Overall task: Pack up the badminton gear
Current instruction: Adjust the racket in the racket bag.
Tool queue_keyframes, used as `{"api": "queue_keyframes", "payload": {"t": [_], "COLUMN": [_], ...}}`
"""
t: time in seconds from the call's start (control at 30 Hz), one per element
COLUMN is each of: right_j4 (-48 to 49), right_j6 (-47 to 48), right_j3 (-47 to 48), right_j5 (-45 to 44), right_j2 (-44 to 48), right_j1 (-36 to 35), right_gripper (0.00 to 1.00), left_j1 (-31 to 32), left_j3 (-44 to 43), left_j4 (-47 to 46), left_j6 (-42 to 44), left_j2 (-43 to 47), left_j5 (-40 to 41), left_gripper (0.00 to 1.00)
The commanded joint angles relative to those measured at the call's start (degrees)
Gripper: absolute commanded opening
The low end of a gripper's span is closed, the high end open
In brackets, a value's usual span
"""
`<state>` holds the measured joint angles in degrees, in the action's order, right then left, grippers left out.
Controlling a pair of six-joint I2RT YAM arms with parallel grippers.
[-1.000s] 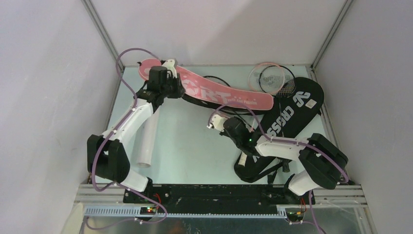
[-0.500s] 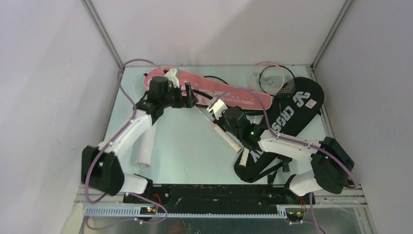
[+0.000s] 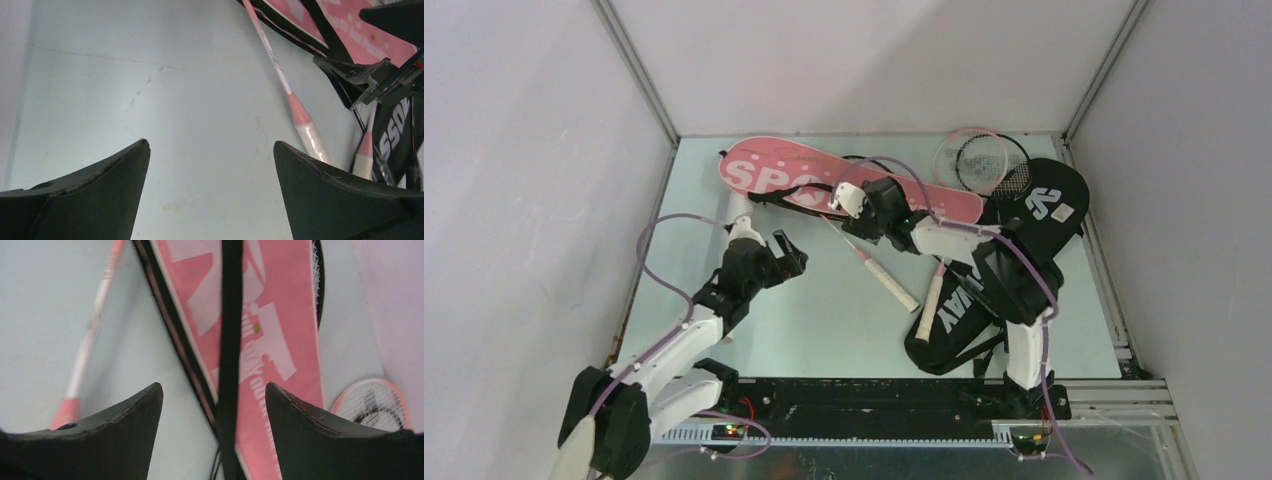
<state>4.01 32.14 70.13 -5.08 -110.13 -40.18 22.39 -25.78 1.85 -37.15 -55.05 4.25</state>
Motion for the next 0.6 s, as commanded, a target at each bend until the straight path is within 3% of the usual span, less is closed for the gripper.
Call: {"api": "queue_keyframes", "payload": {"t": [0.0,0.13,0.23,0.37,0.43,0.57], "right_j4": [-3.2,-9.1,-10.8,-17.8,-21.6,-27.2], "right_j6": [8.6,9.7,11.1,11.7,12.3,13.0], "right_j3": [8.9,14.2,16.3,24.4,29.5,35.6], "right_j5": [2.3,3.9,6.1,8.5,9.5,11.3], "right_j2": [-6.8,-11.1,-12.8,-17.2,-20.0,-24.2], "right_j1": [2.0,4.0,5.0,6.4,7.0,8.3], "right_gripper": [0.78,0.77,0.77,0.74,0.69,0.37], "left_j1": [-0.8,-5.6,-7.7,-9.9,-10.1,-10.2], "left_j3": [0.0,-6.2,-11.1,-14.9,-15.2,-17.4], "left_j4": [-11.1,-19.4,-27.3,-39.8,-44.1,-41.3], "left_j6": [-7.2,-15.1,-19.6,-26.1,-27.6,-25.4], "left_j2": [-5.1,-19.3,-31.3,-45.6,-48.2,-50.0], "left_j5": [8.5,4.7,-0.1,-7.8,-8.3,-7.5], "left_gripper": [1.0,0.99,0.89,0.87,0.87,0.89]}}
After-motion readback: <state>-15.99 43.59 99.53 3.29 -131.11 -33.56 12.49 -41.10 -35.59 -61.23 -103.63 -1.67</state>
